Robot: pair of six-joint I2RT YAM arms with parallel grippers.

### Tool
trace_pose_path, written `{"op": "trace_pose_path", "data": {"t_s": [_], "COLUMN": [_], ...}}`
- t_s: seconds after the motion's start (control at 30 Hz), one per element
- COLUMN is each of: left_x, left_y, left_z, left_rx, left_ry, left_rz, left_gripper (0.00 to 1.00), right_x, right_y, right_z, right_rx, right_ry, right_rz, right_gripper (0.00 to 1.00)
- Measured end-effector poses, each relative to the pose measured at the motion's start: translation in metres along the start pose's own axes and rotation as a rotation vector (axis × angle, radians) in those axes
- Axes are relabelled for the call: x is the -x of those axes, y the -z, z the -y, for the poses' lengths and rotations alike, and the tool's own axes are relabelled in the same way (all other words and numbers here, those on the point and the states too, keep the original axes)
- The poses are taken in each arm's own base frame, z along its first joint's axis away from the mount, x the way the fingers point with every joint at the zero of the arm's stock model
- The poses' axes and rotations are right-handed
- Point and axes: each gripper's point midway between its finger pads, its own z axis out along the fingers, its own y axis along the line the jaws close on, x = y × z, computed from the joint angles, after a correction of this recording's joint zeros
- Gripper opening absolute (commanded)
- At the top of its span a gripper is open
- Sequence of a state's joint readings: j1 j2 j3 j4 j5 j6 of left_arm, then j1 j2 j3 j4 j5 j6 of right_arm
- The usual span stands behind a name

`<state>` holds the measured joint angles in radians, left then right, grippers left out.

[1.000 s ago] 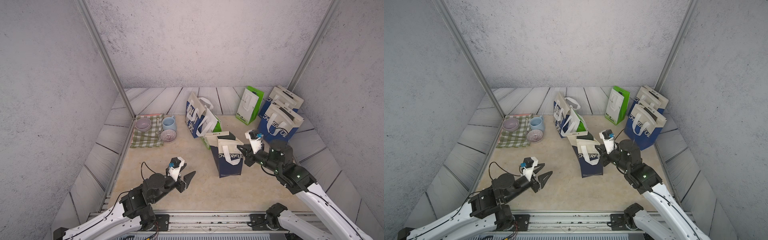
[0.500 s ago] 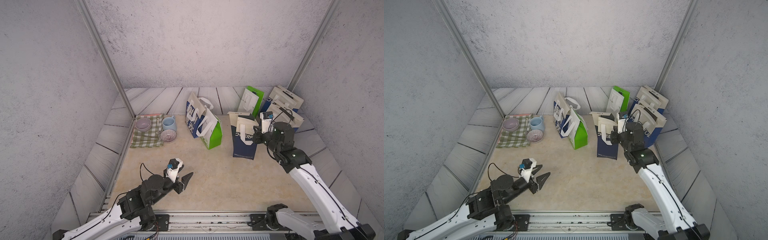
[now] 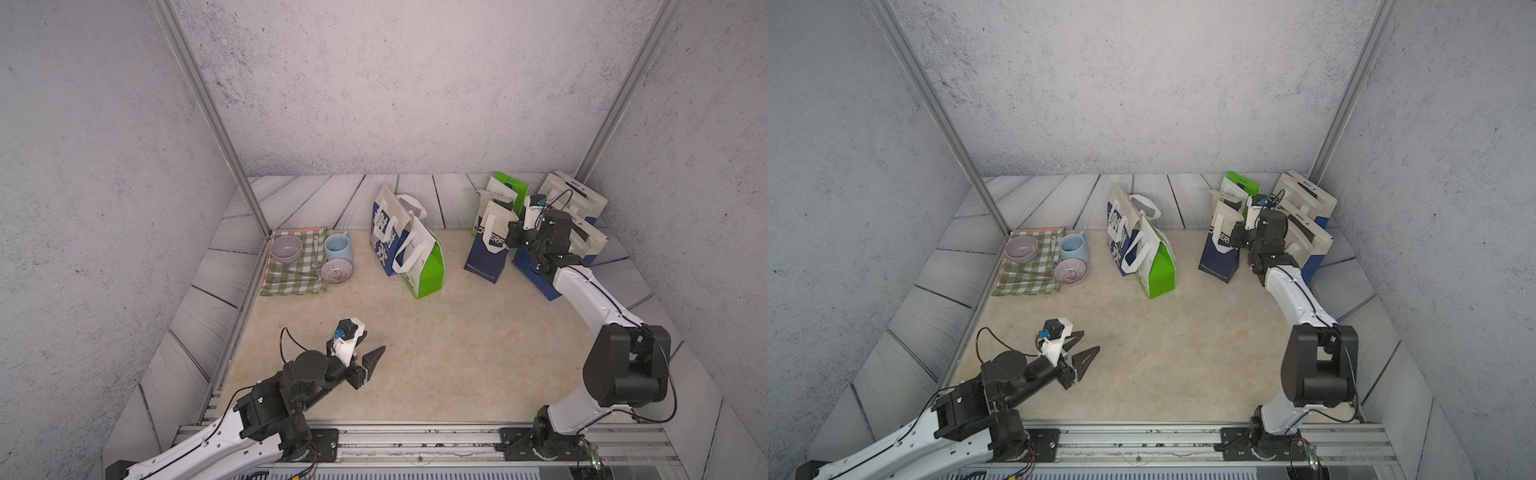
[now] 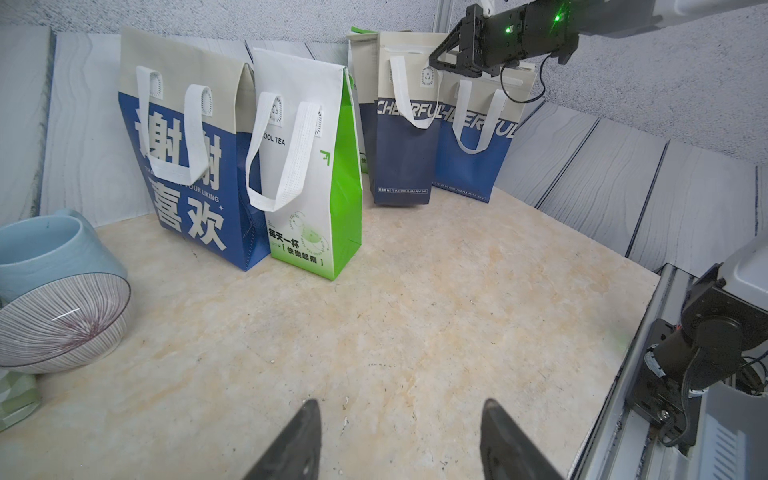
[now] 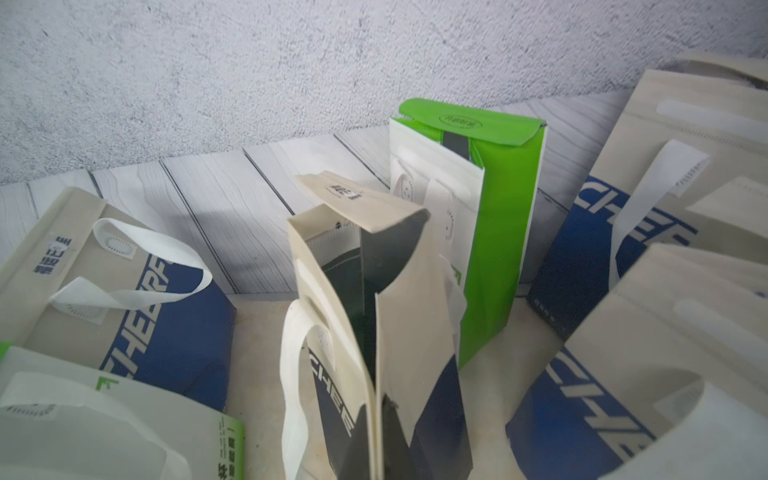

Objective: Open the takeout bag
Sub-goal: Place the takeout bag at the center of the board, then adjust the takeout bag at the center of the board.

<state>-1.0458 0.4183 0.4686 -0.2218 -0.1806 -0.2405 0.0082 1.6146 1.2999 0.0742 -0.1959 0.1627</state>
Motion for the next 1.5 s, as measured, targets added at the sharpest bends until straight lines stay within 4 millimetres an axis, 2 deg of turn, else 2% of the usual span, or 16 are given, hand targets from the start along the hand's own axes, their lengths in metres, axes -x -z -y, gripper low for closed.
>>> {"op": "trace_pose_path", "data": {"t_s": [0.13,0.3,0.37,0.47,0.57,0.7,0.87,0.97,1.07,1.2,1.27,1.37,1.5], "left_x": [-0.001,-0.003,-0.004,-0.007,-0.007,-0.007,-0.007,-0.006,-0.005,-0.004,-0.005,-0.006,-0.006], "left_y": [0.000,-0.001,-0.002,-0.004,-0.004,-0.004,-0.005,-0.005,-0.006,-0.007,-0.008,-0.008,-0.008], "left_z": [0.000,0.000,0.000,0.000,0.000,0.000,0.000,0.000,0.001,0.001,0.001,0.001,0.001], "left_rx": [0.001,0.001,0.003,0.004,0.005,0.005,0.005,0.004,0.003,0.002,0.002,0.003,0.003], "left_ry": [-0.001,-0.002,-0.003,-0.006,-0.006,-0.006,-0.006,-0.005,-0.004,-0.003,-0.004,-0.004,-0.001], "left_rz": [-0.003,-0.009,-0.014,-0.024,-0.027,-0.026,-0.026,-0.022,-0.017,-0.012,-0.017,-0.021,-0.021], "left_gripper": [0.62,0.62,0.62,0.61,0.62,0.61,0.61,0.61,0.62,0.61,0.61,0.61,0.61], "right_x": [-0.002,-0.010,-0.017,-0.019,-0.011,0.005,0.028,0.030,0.014,-0.017,-0.035,-0.061,-0.095], "right_y": [-0.010,-0.012,-0.012,-0.008,0.000,0.020,0.067,0.091,0.106,0.110,0.104,0.089,0.061], "right_z": [0.006,0.008,0.009,0.006,-0.002,-0.017,-0.039,-0.057,-0.082,-0.125,-0.144,-0.163,-0.172], "right_rx": [0.006,0.004,0.004,0.022,0.057,0.111,0.179,0.238,0.305,0.416,0.461,0.503,0.519], "right_ry": [0.017,0.048,0.053,0.052,0.045,0.021,-0.014,-0.023,-0.027,-0.001,0.031,0.068,0.092], "right_rz": [0.013,0.016,0.011,0.015,0.034,0.071,0.137,0.154,0.129,0.050,-0.002,-0.073,-0.173], "right_gripper": [0.00,0.00,0.10,0.40,0.55,0.62,0.63,0.63,0.63,0.63,0.63,0.63,0.64]}}
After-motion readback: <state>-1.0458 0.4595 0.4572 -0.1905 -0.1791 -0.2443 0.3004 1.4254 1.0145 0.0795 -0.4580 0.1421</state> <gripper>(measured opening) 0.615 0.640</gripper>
